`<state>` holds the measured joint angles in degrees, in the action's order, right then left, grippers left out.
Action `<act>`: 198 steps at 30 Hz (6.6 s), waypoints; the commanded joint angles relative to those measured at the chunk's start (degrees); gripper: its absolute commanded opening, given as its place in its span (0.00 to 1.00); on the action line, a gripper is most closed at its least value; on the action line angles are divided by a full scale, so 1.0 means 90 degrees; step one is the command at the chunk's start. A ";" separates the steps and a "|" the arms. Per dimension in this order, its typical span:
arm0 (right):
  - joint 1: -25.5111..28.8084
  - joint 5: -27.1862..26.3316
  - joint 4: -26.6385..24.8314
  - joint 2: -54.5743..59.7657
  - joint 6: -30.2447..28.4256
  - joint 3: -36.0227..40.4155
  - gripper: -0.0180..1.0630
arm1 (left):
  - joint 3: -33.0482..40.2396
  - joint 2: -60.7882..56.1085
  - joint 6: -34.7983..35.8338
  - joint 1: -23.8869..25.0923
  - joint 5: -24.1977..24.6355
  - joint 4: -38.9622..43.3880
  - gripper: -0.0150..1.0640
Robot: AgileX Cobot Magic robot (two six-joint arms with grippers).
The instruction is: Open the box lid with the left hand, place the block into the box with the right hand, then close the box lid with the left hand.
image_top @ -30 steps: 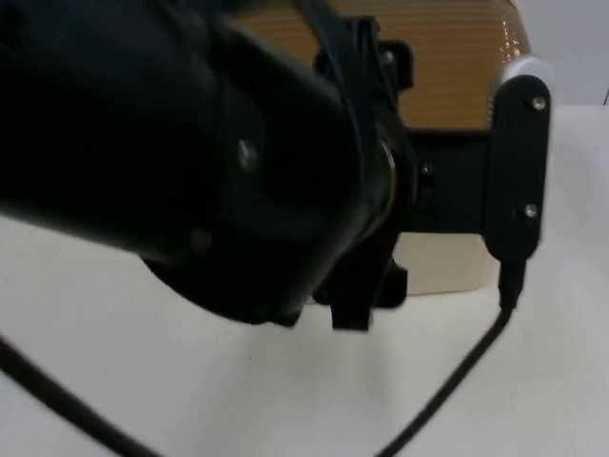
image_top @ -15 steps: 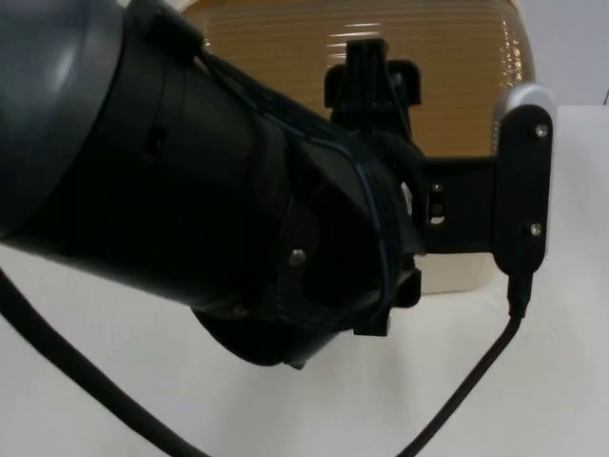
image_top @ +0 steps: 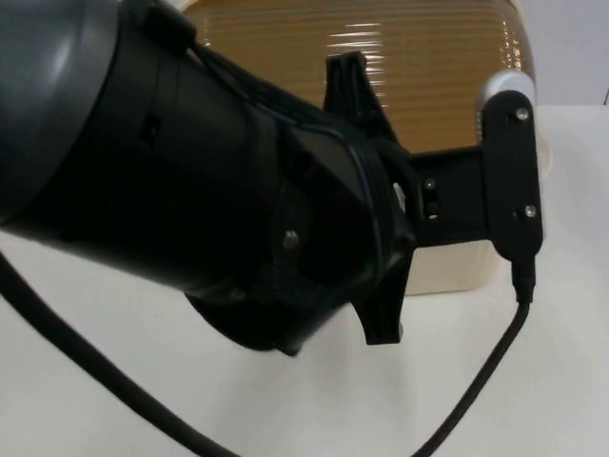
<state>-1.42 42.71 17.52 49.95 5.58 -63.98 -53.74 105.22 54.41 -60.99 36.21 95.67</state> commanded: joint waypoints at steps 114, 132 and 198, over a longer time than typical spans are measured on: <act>0.0001 -0.0062 0.0008 -0.0022 0.0113 -0.0059 0.98 | -0.0902 -0.0063 0.0144 0.1114 0.0193 0.0475 0.01; 0.0001 -0.0062 0.0008 -0.0022 0.0113 -0.0059 0.98 | -0.1517 -0.0163 0.0100 0.1757 0.0165 -0.0170 0.01; 0.0001 0.0219 -0.0167 -0.0104 0.0166 -0.0059 0.98 | -0.0984 -0.4156 -0.4354 0.5824 -0.2107 -0.9010 0.99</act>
<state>-1.42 45.12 16.13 49.38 7.01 -63.98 -62.74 68.36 14.99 -8.66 19.16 13.89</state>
